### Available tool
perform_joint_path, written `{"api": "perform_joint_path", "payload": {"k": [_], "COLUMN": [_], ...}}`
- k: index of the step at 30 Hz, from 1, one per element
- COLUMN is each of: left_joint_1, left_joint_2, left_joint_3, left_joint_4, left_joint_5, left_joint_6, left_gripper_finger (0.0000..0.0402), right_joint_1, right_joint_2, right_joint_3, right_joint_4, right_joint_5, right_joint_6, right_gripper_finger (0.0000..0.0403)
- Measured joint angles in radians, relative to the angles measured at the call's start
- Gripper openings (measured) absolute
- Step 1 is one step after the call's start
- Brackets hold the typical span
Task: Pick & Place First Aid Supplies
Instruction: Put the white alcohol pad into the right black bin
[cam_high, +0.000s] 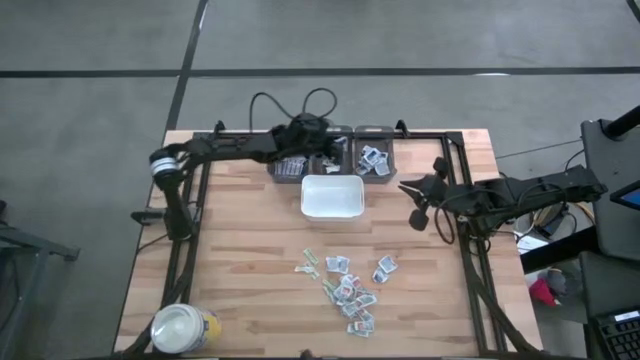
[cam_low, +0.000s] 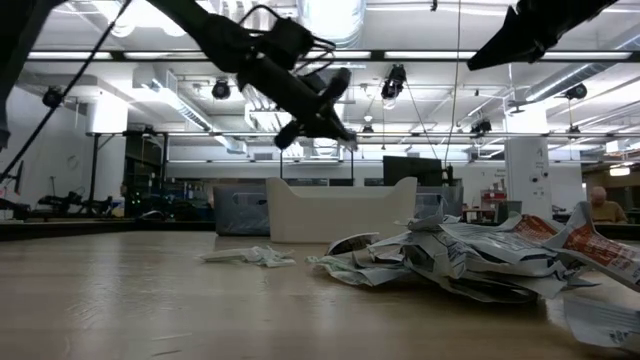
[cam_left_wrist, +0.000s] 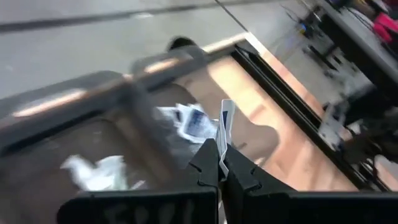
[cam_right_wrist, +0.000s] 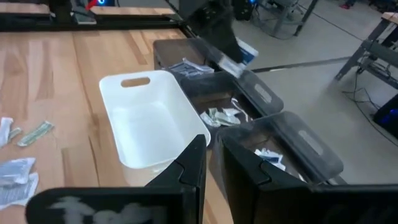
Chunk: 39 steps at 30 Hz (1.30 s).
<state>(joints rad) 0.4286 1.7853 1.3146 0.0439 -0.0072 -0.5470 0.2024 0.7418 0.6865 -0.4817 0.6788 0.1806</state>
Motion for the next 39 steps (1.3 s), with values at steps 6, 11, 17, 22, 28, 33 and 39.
{"api": "perform_joint_path", "payload": {"k": [6,11,17,22,28,33,39], "left_joint_1": [-0.006,-0.014,-0.031,-0.04,-0.04,-0.051,-0.081], "left_joint_2": [0.12,0.208,0.293,0.316,0.311,0.308,0.304], "left_joint_3": [0.182,0.299,0.388,0.424,0.427,0.427,0.427], "left_joint_4": [-0.033,-0.105,-0.182,-0.198,-0.195,-0.192,-0.169], "left_joint_5": [0.088,0.099,0.081,0.068,0.066,0.075,0.093], "left_joint_6": [0.005,0.022,0.041,0.058,0.061,0.095,0.156], "left_gripper_finger": [0.0,0.0,0.0,0.0,0.0,0.0,0.0], "right_joint_1": [0.0,0.0,0.0,-0.002,-0.114,-0.316,-0.543], "right_joint_2": [0.013,0.036,0.06,0.07,0.077,0.081,0.123], "right_joint_3": [-0.027,-0.038,-0.039,-0.039,-0.039,-0.039,-0.04], "right_joint_4": [-0.001,-0.001,0.0,0.003,-0.008,0.075,0.156], "right_joint_5": [0.0,0.0,0.0,0.001,0.084,-0.231,-0.515], "right_joint_6": [0.003,0.003,0.003,0.005,0.216,0.204,0.133], "right_gripper_finger": [0.0043,0.0043,0.0043,0.0043,0.0043,0.0044,0.0066]}}
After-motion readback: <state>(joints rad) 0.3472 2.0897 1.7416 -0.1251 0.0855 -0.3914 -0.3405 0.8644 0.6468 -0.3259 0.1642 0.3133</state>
